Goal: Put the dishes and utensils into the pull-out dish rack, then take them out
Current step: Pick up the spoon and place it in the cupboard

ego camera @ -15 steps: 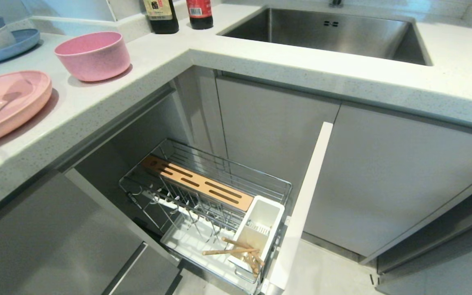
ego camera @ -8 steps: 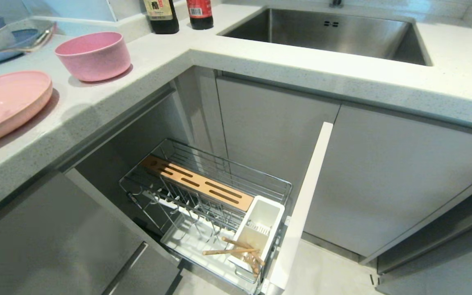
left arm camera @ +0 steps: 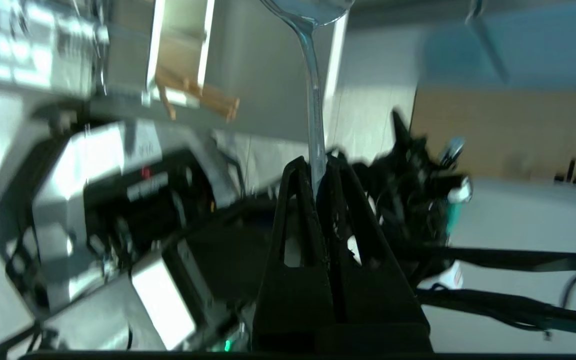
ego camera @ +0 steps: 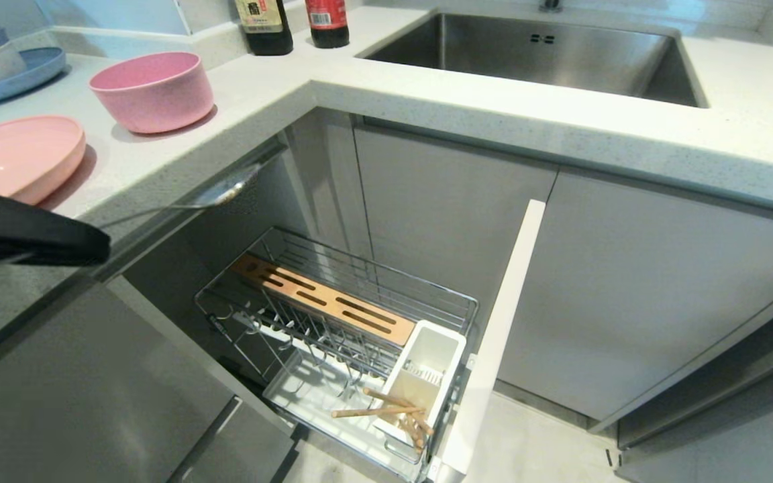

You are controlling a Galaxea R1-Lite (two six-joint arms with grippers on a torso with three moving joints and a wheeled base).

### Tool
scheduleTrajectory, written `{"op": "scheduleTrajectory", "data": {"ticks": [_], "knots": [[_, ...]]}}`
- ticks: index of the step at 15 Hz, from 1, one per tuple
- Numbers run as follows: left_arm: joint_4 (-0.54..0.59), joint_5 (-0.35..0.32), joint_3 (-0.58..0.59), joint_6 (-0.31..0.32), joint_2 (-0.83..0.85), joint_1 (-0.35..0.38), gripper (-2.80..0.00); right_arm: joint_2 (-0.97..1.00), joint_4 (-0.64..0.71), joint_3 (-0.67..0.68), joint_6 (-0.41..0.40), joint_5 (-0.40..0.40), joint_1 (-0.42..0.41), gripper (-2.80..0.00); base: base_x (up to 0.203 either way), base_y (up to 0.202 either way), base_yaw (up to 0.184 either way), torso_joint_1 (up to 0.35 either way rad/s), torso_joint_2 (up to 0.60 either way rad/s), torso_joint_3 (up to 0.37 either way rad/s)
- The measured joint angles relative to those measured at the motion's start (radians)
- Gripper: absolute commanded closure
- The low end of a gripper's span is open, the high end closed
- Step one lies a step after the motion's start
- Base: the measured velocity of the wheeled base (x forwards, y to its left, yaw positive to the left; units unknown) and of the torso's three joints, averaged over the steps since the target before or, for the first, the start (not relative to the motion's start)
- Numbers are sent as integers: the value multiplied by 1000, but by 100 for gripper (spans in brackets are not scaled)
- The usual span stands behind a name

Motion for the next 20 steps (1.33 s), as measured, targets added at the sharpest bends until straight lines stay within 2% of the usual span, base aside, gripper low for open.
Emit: {"op": "scheduleTrajectory", "data": {"ticks": [5,6,8,10,13,15,20], "knots": [[108,188,21,11,117,-206,0,0,0,0,0,0,0,0,0,0,0,0,0,0],[107,225,21,30,151,-230,0,0,1,0,0,0,0,0,0,0,0,0,0,0],[100,342,13,76,225,-269,0,0,1,0,0,0,0,0,0,0,0,0,0,0],[92,456,-6,93,305,-299,0,0,0,0,0,0,0,0,0,0,0,0,0,0],[85,510,-92,98,419,-340,0,0,0,0,0,0,0,0,0,0,0,0,0,0],[63,548,-131,130,485,-375,0,0,1,0,0,0,0,0,0,0,0,0,0,0],[22,604,-148,181,576,-417,0,0,0,0,0,0,0,0,0,0,0,0,0,0]]}}
